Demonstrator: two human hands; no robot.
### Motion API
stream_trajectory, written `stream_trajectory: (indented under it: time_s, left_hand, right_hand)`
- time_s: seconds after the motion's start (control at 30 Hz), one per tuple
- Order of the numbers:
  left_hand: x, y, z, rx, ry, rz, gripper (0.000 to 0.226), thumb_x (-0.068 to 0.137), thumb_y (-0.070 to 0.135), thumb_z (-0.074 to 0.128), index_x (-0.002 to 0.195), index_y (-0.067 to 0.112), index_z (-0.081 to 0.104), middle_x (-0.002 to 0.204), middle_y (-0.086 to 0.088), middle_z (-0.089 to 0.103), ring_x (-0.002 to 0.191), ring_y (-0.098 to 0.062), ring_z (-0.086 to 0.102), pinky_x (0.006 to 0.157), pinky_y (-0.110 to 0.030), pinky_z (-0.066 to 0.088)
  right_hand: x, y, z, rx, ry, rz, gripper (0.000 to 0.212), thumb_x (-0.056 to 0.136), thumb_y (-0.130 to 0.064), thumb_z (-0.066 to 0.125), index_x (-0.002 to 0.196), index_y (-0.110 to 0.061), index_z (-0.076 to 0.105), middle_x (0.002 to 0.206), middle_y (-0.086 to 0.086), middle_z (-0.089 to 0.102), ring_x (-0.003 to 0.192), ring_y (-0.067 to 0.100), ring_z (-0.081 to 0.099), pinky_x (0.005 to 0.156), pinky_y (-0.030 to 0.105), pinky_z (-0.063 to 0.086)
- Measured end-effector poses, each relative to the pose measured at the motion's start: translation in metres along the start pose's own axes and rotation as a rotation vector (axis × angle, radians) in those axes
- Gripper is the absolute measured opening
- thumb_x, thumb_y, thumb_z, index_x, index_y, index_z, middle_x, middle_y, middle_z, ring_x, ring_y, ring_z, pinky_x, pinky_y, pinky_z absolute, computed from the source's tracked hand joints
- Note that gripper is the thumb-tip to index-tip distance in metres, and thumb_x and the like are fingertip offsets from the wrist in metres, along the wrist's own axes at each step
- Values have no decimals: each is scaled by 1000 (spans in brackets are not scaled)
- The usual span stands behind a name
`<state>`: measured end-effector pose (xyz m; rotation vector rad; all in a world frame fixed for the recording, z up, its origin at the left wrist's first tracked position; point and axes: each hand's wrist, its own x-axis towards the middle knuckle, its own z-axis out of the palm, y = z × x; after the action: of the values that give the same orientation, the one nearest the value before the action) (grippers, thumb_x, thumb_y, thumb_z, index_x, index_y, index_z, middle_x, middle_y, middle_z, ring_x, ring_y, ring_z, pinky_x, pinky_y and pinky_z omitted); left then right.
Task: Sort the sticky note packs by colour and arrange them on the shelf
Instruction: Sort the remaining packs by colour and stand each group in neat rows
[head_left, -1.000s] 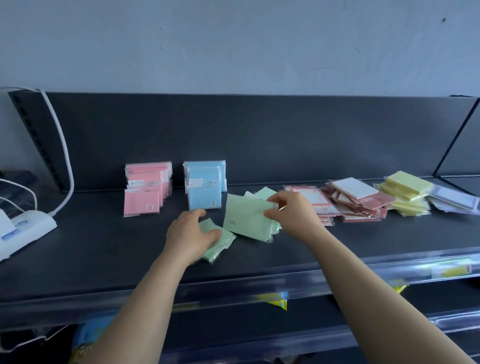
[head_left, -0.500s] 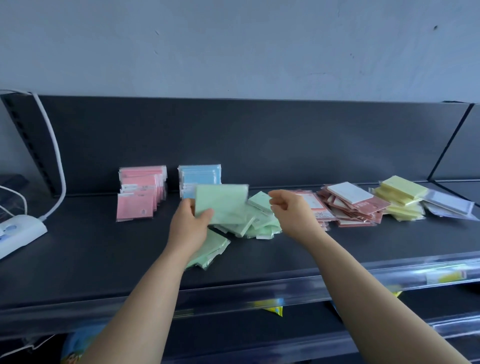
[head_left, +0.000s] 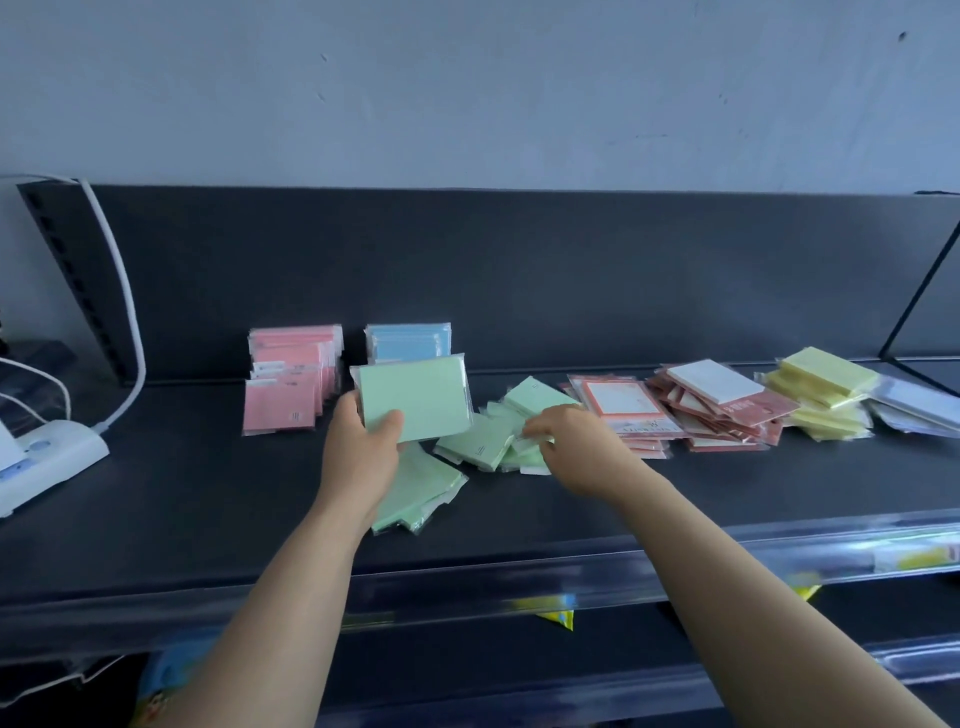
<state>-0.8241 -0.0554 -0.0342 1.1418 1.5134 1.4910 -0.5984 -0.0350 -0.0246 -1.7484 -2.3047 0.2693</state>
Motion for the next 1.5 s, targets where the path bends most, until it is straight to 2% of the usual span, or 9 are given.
stream_trajectory:
  time_s: [0.17, 0.33, 0.53, 0.7, 0.8, 1.07, 1.23, 1.37, 1.5]
  left_hand:
    - [1, -2, 4, -22, 21, -18, 27, 91, 13, 53, 116, 20, 48, 112, 6, 63, 102, -17, 63, 94, -46, 52]
    - [-2, -2, 10, -23, 13, -28, 26, 92, 12, 53, 116, 19, 49, 112, 5, 62, 99, -16, 64, 92, -41, 53]
    - [-3, -1, 13, -40, 4, -15, 27, 92, 12, 53, 118, 17, 49, 113, 4, 63, 96, -15, 65, 86, -37, 55]
    - [-6, -2, 14, -23, 2, -36, 23, 88, 15, 55, 110, 21, 50, 110, 4, 63, 101, -18, 64, 93, -47, 52]
    - [-7, 1, 13, -12, 5, -39, 23, 89, 15, 55, 110, 21, 49, 109, 4, 63, 101, -19, 64, 93, -47, 52]
    - [-15, 5, 6, 41, 73, 11, 21, 93, 15, 52, 111, 22, 44, 103, 8, 59, 91, -14, 61, 77, -36, 52]
    - [-17, 10, 10, 40, 51, 49, 20, 92, 13, 50, 108, 23, 45, 100, 11, 59, 91, -16, 62, 79, -38, 53]
    - [-17, 7, 14, 41, 38, 53, 19, 92, 13, 51, 108, 22, 46, 97, 11, 59, 86, -14, 61, 85, -45, 54]
    - [-11, 5, 15, 55, 50, 44, 14, 96, 16, 48, 109, 20, 45, 94, 8, 57, 76, -13, 57, 86, -49, 53]
  right_hand:
    - [-3, 4, -15, 63, 114, -6, 31, 90, -9, 49, 115, -7, 66, 124, 7, 64, 114, 27, 56, 98, 38, 44]
    - [-2, 2, -10, -137, 63, -22, 34, 93, -37, 50, 115, -11, 59, 120, 4, 58, 122, 22, 47, 113, 32, 15]
    - [-12, 5, -16, 122, 170, -54, 22, 90, -26, 59, 105, -19, 73, 111, 2, 65, 106, 20, 58, 94, 35, 43]
    - [0, 1, -8, -162, 23, -47, 35, 97, -35, 43, 120, -13, 55, 119, 7, 56, 121, 25, 48, 114, 38, 15]
    - [-2, 0, -1, -156, -25, -27, 39, 97, -40, 31, 121, -16, 50, 113, 5, 59, 112, 21, 53, 115, 42, 17]
    - [-43, -5, 4, -1, 119, -56, 54, 89, -53, 54, 136, -27, 49, 139, -7, 52, 131, 10, 42, 119, 34, 7]
    - [-50, 0, 4, -12, 142, -53, 59, 83, -61, 57, 131, -28, 56, 129, -10, 59, 127, 10, 44, 119, 32, 6]
    - [-30, 8, -10, 2, 220, 21, 43, 95, -43, 51, 128, -16, 57, 126, 1, 62, 124, 20, 48, 116, 35, 13]
    - [-5, 8, -20, -175, 75, 158, 36, 95, -45, 43, 94, -11, 56, 92, 6, 60, 111, 30, 50, 107, 40, 25]
